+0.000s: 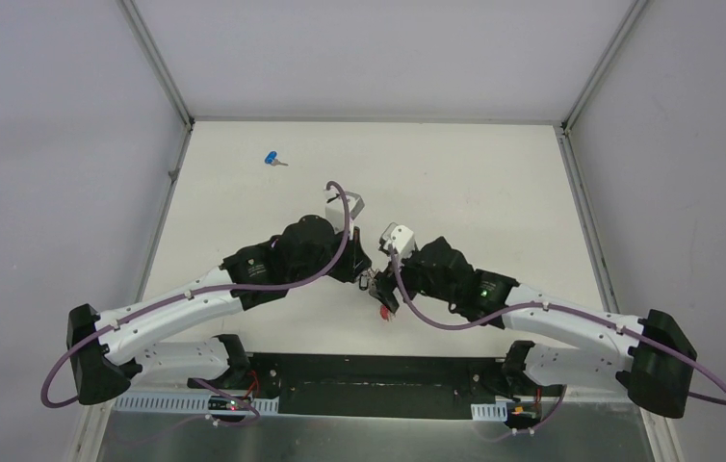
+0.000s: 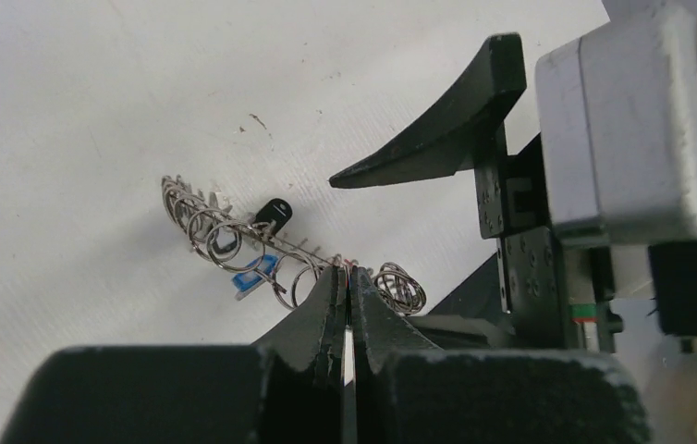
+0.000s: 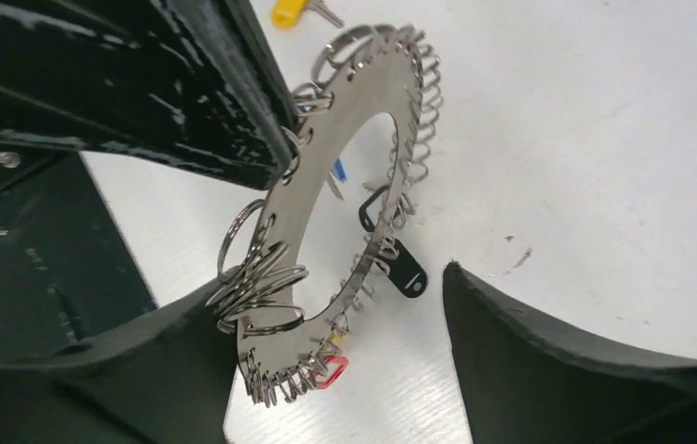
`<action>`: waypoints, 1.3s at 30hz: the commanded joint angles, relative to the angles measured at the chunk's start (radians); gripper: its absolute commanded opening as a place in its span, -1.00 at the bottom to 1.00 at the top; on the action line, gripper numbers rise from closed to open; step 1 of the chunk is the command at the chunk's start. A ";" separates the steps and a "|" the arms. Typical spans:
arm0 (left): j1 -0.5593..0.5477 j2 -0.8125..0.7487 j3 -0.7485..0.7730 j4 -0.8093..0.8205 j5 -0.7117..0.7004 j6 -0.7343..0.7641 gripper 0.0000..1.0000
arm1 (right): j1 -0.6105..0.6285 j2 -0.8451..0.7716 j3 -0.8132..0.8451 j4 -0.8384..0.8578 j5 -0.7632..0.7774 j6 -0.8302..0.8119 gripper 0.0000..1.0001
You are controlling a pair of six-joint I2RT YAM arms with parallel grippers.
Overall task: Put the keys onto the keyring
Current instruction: Pick up the keyring from the center of the board.
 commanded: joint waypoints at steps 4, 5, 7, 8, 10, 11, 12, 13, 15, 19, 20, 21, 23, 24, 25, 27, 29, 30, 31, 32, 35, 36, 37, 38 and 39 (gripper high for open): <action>-0.007 -0.026 0.021 0.047 -0.012 -0.056 -1.00 | 0.028 -0.013 0.042 0.069 0.210 -0.106 -0.30; -0.007 -0.032 0.014 0.045 -0.017 -0.058 -1.00 | 0.028 -0.026 0.038 0.069 0.210 -0.112 -0.54; -0.007 -0.043 0.003 0.034 -0.032 -0.064 -1.00 | 0.027 -0.055 0.036 0.054 0.193 -0.127 -0.94; -0.008 -0.048 -0.002 0.028 -0.039 -0.067 -1.00 | 0.028 -0.070 0.035 0.044 0.175 -0.137 -1.00; -0.007 -0.053 -0.008 0.016 -0.054 -0.076 -1.00 | 0.027 -0.100 0.037 0.017 0.132 -0.155 -1.00; -0.006 -0.055 -0.010 0.013 -0.058 -0.078 -1.00 | 0.028 -0.110 0.042 -0.006 0.105 -0.164 -1.00; -0.006 -0.054 -0.010 0.007 -0.064 -0.081 -1.00 | 0.028 -0.117 0.052 -0.033 0.080 -0.171 -1.00; -0.006 -0.052 -0.008 0.003 -0.068 -0.083 -1.00 | 0.028 -0.121 0.068 -0.070 0.065 -0.175 -1.00; -0.005 -0.043 0.004 -0.012 -0.076 -0.082 -0.95 | 0.028 -0.113 0.112 -0.170 0.026 -0.167 -1.00; -0.006 -0.017 0.043 -0.060 -0.088 -0.073 -0.82 | 0.027 -0.068 0.211 -0.339 -0.014 -0.154 -1.00; -0.005 -0.011 0.051 -0.071 -0.088 -0.069 -0.78 | 0.026 -0.054 0.232 -0.369 -0.028 -0.151 -1.00; -0.005 -0.005 0.059 -0.079 -0.089 -0.066 -0.72 | 0.026 -0.043 0.247 -0.390 -0.038 -0.145 -1.00; -0.006 0.003 0.072 -0.093 -0.091 -0.061 -0.53 | 0.026 -0.024 0.266 -0.405 -0.059 -0.129 -1.00; -0.006 0.004 0.076 -0.096 -0.091 -0.061 -0.43 | 0.026 -0.021 0.269 -0.405 -0.068 -0.125 -1.00; -0.006 0.005 0.079 -0.099 -0.090 -0.063 -0.35 | 0.026 -0.017 0.271 -0.406 -0.076 -0.118 -1.00; -0.006 0.003 0.083 -0.106 -0.090 -0.063 -0.24 | 0.026 -0.009 0.273 -0.400 -0.087 -0.107 -1.00; -0.006 -0.005 0.085 -0.109 -0.092 -0.063 -0.19 | 0.027 -0.004 0.276 -0.398 -0.092 -0.101 -1.00; -0.006 -0.010 0.085 -0.110 -0.093 -0.064 -0.17 | 0.026 0.001 0.279 -0.398 -0.093 -0.099 -1.00; -0.005 -0.015 0.083 -0.109 -0.094 -0.066 -0.15 | 0.026 0.002 0.279 -0.397 -0.093 -0.099 -1.00; -0.006 -0.019 0.082 -0.111 -0.096 -0.066 -0.13 | 0.026 0.003 0.281 -0.398 -0.092 -0.099 -1.00; -0.005 -0.034 0.080 -0.121 -0.097 -0.073 -0.08 | 0.026 0.002 0.280 -0.396 -0.083 -0.100 -1.00; -0.006 -0.038 0.079 -0.126 -0.096 -0.080 -0.07 | 0.026 0.002 0.280 -0.396 -0.080 -0.099 -1.00; -0.006 -0.041 0.077 -0.136 -0.095 -0.094 -0.07 | 0.026 0.002 0.278 -0.396 -0.076 -0.097 -1.00; -0.006 -0.043 0.075 -0.146 -0.094 -0.113 -0.07 | 0.026 0.002 0.277 -0.396 -0.070 -0.095 -1.00; -0.006 -0.046 0.072 -0.155 -0.092 -0.136 -0.07 | 0.026 0.001 0.275 -0.393 -0.066 -0.092 -1.00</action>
